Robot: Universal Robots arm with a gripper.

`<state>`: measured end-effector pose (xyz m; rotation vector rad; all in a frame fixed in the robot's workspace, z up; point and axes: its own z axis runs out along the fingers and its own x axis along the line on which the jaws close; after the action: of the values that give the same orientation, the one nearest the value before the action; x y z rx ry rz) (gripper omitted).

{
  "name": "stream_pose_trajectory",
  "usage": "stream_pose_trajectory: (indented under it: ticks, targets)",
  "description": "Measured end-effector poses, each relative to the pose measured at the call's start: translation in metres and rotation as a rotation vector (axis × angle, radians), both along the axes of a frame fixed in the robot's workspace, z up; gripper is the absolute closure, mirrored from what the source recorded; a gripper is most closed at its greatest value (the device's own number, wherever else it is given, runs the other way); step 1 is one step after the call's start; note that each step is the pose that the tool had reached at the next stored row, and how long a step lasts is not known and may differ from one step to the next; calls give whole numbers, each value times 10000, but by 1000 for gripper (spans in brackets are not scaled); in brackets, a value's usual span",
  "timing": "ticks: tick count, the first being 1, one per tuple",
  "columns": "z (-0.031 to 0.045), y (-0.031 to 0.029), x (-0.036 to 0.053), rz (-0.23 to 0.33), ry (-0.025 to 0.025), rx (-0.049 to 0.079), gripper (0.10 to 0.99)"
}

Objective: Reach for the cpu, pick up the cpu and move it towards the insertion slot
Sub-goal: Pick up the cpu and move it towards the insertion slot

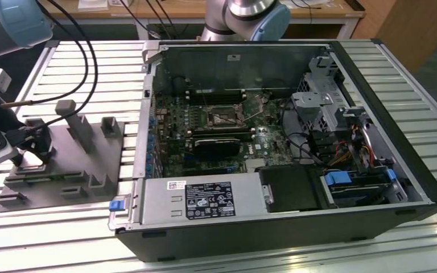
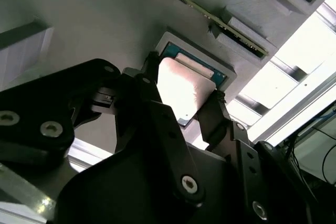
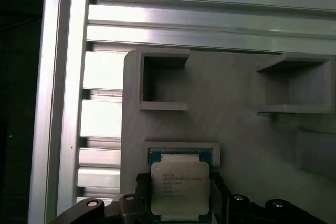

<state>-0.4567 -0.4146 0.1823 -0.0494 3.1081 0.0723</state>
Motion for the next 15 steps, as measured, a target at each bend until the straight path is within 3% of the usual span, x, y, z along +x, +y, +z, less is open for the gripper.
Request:
stream_pose_trajectory:
  ticks: [6,15]
  targets:
    - [17,0,0,0,-4,1,545]
    - [171,0,0,0,0,-1,545]
